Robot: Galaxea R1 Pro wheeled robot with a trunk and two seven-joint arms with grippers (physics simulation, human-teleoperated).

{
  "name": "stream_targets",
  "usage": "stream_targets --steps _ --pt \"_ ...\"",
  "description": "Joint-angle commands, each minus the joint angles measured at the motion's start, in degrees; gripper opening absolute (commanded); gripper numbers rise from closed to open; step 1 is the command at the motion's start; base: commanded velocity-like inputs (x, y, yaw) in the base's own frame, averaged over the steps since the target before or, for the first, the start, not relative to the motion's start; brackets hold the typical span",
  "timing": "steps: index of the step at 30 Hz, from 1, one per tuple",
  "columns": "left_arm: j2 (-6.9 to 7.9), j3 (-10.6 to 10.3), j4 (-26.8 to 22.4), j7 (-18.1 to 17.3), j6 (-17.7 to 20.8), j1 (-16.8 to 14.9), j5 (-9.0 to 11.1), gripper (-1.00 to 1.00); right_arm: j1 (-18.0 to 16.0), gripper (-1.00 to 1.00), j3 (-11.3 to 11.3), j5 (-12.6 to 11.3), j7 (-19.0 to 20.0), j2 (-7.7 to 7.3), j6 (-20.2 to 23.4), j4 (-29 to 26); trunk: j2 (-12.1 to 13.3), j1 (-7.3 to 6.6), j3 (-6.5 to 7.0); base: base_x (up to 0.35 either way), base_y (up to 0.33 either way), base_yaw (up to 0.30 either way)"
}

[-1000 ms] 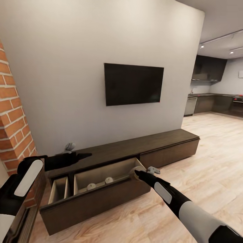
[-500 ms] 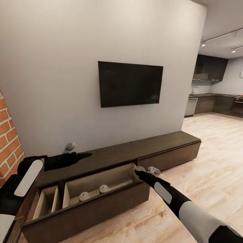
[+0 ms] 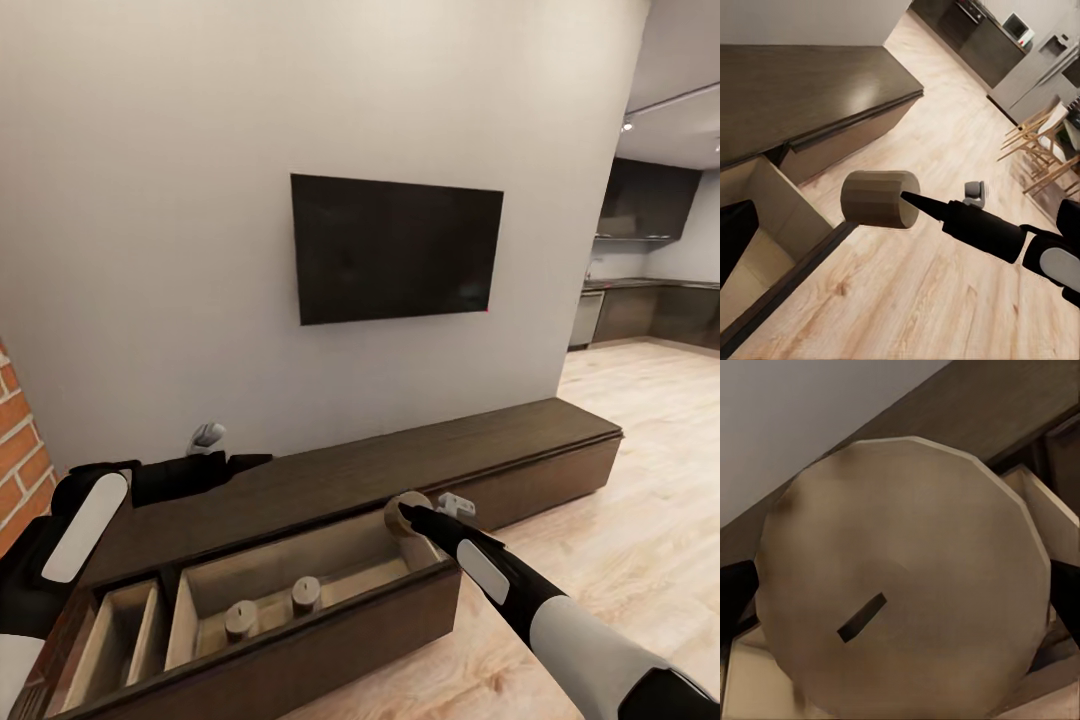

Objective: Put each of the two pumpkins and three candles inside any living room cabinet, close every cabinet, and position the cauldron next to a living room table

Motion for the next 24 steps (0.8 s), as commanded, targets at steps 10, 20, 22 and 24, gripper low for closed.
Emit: stream_targets --steps 10,20,22,24 --pt "0.01 -0.3 0.0 -0.3 0.2 -0.1 -0.2 1.0 -0.1 -1.0 0.2 -0.3 0.0 -0.08 0.2 -0.1 0.0 0.03 -0.06 0.29 -0.176 0.284" --pt "0.01 -0.3 0.0 -0.3 0.1 -0.1 -0.2 1.0 -0.1 -1.0 0.2 -0.3 0.0 -0.08 0.0 -0.1 0.0 0.03 -0.06 0.263 -0.204 0.063" --pt "0.01 -0.3 0.0 -0.3 0.2 -0.1 -0.2 1.0 -0.1 -1.0 0.2 -0.3 0.1 -0.08 -0.2 -0.1 0.0 0.03 -0.06 0.235 -0.109 0.001" --pt "0.01 -0.3 0.0 -0.3 0.2 0.0 -0.1 1.0 -0.1 -1.0 0.2 -0.3 0.1 -0.08 -0.2 -0.2 0.0 0.03 -0.06 0.201 -0.045 0.001"
